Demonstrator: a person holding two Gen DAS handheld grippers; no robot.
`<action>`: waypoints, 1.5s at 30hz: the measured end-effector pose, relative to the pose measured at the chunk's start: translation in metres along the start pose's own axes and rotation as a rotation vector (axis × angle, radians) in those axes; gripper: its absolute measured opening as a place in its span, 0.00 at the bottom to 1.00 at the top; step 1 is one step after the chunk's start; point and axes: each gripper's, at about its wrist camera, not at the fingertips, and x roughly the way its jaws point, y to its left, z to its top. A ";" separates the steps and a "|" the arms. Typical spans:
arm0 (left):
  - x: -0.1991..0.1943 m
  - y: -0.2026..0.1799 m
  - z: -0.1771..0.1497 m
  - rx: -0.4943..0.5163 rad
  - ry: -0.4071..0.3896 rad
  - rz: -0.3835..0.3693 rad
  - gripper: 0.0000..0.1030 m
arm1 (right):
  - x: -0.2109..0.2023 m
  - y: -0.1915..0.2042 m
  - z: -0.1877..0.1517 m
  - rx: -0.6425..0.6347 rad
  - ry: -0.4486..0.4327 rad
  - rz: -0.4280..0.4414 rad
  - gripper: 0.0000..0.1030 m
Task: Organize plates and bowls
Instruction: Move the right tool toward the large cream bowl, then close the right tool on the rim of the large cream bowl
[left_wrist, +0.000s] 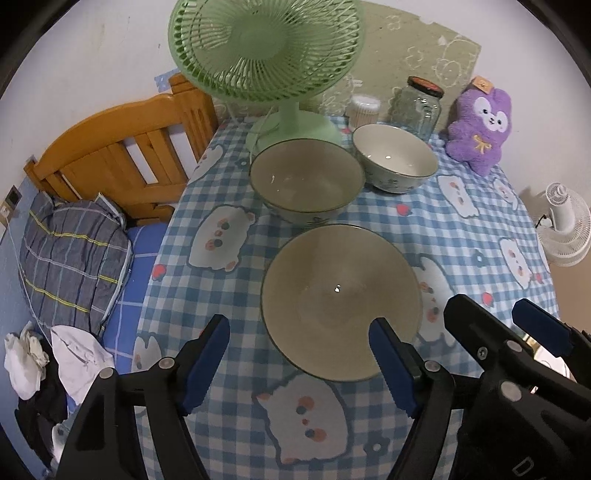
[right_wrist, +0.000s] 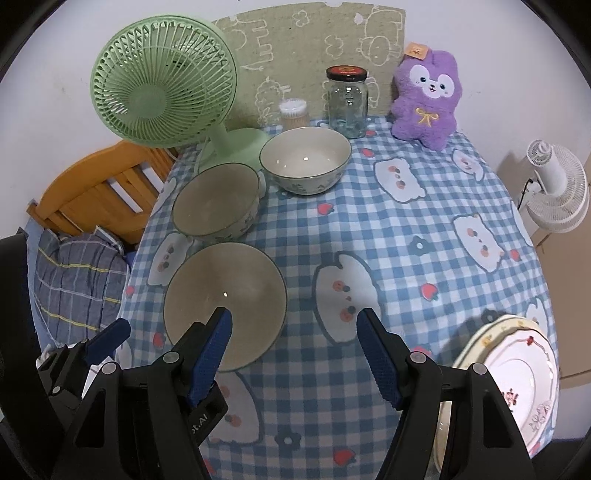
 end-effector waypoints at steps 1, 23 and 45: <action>0.004 0.002 0.001 -0.002 0.005 0.000 0.77 | 0.003 0.001 0.001 0.003 0.000 -0.001 0.71; 0.076 0.019 0.011 -0.020 0.106 0.019 0.34 | 0.084 0.012 0.011 0.004 0.116 -0.021 0.45; 0.073 0.008 -0.004 -0.058 0.132 -0.024 0.16 | 0.092 0.014 0.005 -0.017 0.136 -0.042 0.20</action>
